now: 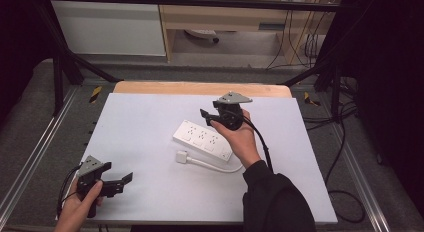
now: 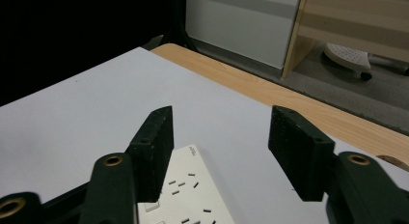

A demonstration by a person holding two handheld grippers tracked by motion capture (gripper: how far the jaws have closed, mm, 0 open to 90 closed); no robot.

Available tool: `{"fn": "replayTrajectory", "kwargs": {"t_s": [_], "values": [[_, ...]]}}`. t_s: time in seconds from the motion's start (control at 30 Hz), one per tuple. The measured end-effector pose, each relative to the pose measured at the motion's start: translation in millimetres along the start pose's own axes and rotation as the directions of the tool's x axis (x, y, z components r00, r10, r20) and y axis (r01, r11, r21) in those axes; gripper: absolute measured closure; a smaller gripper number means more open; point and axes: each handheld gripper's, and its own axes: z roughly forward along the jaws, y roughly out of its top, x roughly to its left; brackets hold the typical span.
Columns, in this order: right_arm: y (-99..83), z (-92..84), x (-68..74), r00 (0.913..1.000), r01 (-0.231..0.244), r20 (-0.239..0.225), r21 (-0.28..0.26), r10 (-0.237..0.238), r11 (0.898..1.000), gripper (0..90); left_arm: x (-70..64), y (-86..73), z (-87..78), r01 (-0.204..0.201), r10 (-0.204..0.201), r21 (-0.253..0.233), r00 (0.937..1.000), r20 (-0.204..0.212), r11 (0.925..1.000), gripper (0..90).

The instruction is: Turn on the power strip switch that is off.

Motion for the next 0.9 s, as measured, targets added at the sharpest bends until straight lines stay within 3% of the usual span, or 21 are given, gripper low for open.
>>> {"fn": "replayTrajectory", "kwargs": {"t_s": [0.33, 0.67, 0.9], "values": [[-7.5, 18.2, 8.3, 0.9997, 0.008, 0.022, -0.002, -0.008, 1.000, 58.2, 0.0, -0.5, 0.0, 0.001, -0.001, -0.001, 1.0000, -0.002, 1.0000, 6.9], [-15.8, 32.9, 14.6, 0.9996, 0.026, 0.013, 0.001, -0.026, 1.000, 75.8, 0.9, -0.5, 0.0, -0.006, 0.006, 0.003, 1.0000, -0.003, 1.0000, 6.9], [-21.7, 38.8, 15.0, 0.9996, 0.028, 0.010, 0.006, -0.028, 1.000, 83.4, 1.4, -0.7, 0.2, -0.003, 0.003, 0.001, 1.0000, -0.007, 1.0000, 6.9]]}}
